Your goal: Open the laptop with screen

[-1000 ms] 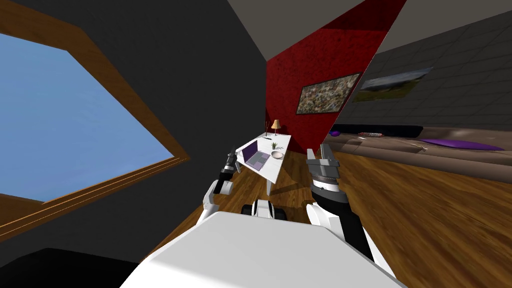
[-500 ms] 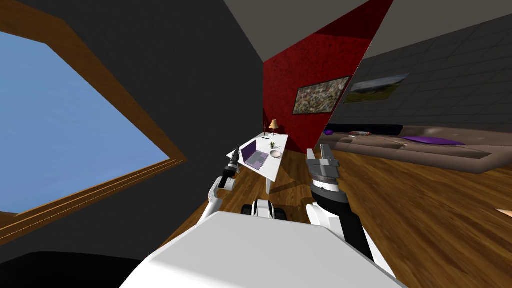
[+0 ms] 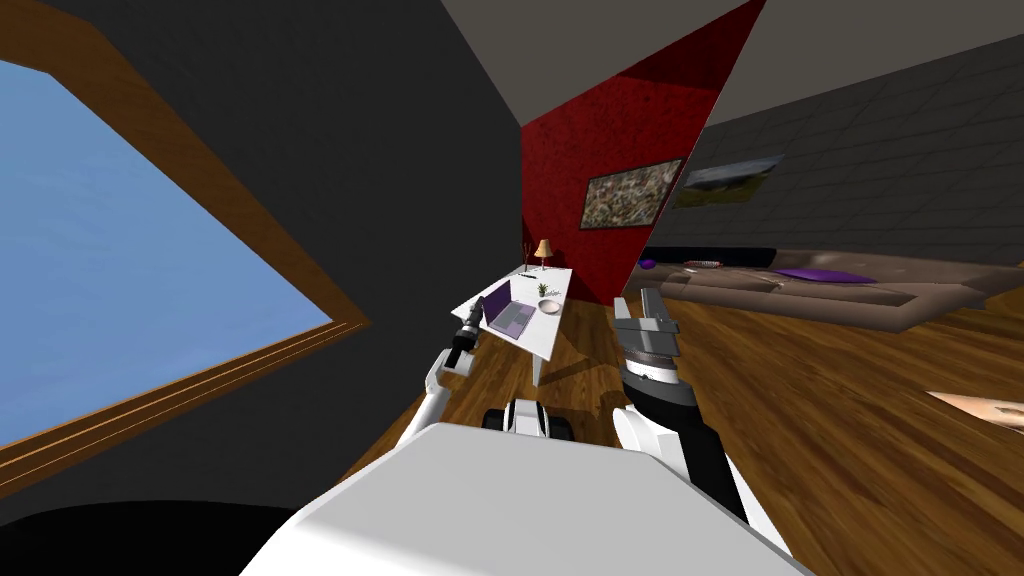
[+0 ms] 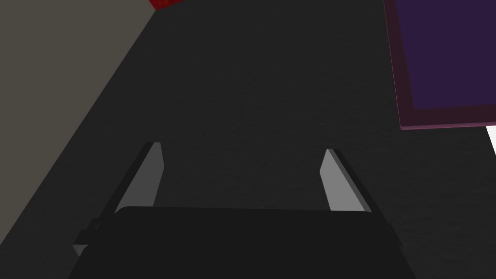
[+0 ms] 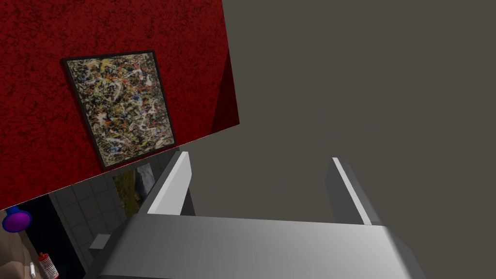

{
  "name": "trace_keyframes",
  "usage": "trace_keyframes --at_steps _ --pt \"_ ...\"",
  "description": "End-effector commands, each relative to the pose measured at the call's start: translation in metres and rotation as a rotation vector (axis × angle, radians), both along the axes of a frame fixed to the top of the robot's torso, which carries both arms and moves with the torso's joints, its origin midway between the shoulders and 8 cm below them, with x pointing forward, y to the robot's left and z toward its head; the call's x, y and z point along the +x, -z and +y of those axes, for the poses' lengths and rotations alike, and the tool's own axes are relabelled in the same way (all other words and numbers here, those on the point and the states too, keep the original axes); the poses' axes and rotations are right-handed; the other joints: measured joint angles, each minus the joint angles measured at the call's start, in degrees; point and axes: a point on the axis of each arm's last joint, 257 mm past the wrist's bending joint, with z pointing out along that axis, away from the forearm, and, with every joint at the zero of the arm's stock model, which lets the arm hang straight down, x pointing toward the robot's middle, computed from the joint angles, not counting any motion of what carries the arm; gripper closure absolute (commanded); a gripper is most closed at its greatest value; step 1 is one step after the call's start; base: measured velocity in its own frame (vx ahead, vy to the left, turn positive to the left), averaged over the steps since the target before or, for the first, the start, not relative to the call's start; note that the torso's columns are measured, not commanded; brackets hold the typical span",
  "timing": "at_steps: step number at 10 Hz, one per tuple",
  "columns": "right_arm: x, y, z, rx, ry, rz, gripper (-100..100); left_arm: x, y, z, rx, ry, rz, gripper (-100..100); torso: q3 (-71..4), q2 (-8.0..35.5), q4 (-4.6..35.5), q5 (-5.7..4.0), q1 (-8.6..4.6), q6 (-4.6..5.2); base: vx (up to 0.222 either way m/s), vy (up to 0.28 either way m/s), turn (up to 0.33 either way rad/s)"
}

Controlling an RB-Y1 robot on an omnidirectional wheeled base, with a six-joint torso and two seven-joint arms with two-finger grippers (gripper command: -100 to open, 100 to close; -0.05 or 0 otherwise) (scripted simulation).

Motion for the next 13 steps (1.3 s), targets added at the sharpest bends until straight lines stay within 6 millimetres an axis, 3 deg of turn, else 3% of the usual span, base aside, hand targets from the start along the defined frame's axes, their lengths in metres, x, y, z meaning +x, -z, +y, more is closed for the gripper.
trace_keyframes --at_steps 1,4,13 --pt "0.000 0.000 0.000 0.000 0.000 0.000 0 0.021 0.013 -0.010 0.018 0.010 0.042 -100 0.0 0.0 0.0 -0.01 -0.02 0.04 -0.032 0.086 -0.163" --pt "0.000 0.000 0.000 0.000 0.000 0.000 0 0.034 0.036 -0.011 0.028 0.009 0.096 -100 0.0 0.0 0.0 -0.02 -0.05 0.03 -0.022 0.060 -0.069" --pt "0.000 0.000 0.000 0.000 0.000 0.000 0 0.079 0.072 -0.024 0.072 0.025 0.211 -100 0.0 0.0 0.0 -0.01 -0.02 0.00 -0.017 0.066 -0.083"
